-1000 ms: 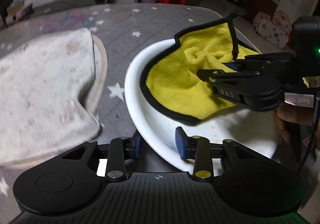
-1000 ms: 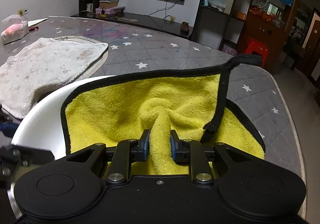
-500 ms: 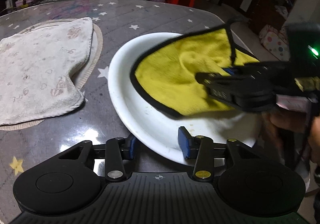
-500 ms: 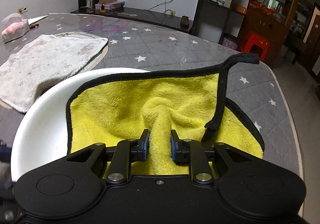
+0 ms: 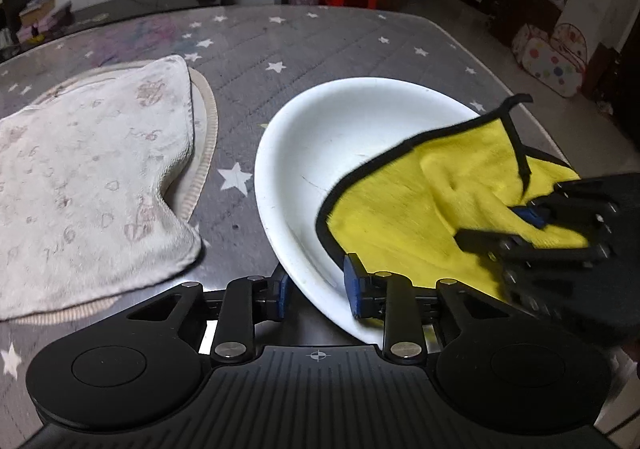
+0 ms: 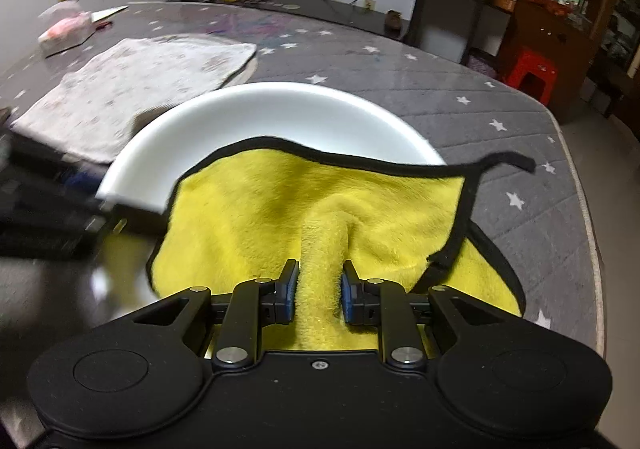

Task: Clean bowl
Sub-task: 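Keep wiping the bowl interior in circles with the right tool's cloth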

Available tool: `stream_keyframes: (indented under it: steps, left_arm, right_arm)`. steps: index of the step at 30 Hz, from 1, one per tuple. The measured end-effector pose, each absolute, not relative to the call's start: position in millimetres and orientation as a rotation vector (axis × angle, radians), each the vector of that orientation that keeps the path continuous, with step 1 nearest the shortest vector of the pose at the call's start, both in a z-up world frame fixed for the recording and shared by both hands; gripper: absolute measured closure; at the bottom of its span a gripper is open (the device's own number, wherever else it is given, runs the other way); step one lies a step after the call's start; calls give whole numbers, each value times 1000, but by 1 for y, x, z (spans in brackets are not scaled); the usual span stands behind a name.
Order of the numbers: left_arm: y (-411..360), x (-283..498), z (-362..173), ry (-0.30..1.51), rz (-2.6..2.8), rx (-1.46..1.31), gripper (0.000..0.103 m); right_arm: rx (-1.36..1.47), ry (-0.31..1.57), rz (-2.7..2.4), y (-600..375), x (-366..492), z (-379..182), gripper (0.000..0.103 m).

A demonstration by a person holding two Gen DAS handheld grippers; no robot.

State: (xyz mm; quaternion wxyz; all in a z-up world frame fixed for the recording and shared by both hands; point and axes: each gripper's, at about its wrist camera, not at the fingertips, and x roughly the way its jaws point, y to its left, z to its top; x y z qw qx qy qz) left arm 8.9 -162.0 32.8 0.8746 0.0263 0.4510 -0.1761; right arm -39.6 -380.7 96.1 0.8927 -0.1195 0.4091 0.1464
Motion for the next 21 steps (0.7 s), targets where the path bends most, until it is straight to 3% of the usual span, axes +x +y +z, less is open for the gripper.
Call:
stream_keyframes:
  steps: [21]
  left_arm:
    - [-162,8,29,912,-396,78,71]
  right_arm:
    - [-202,793,235,-374,5,97,81]
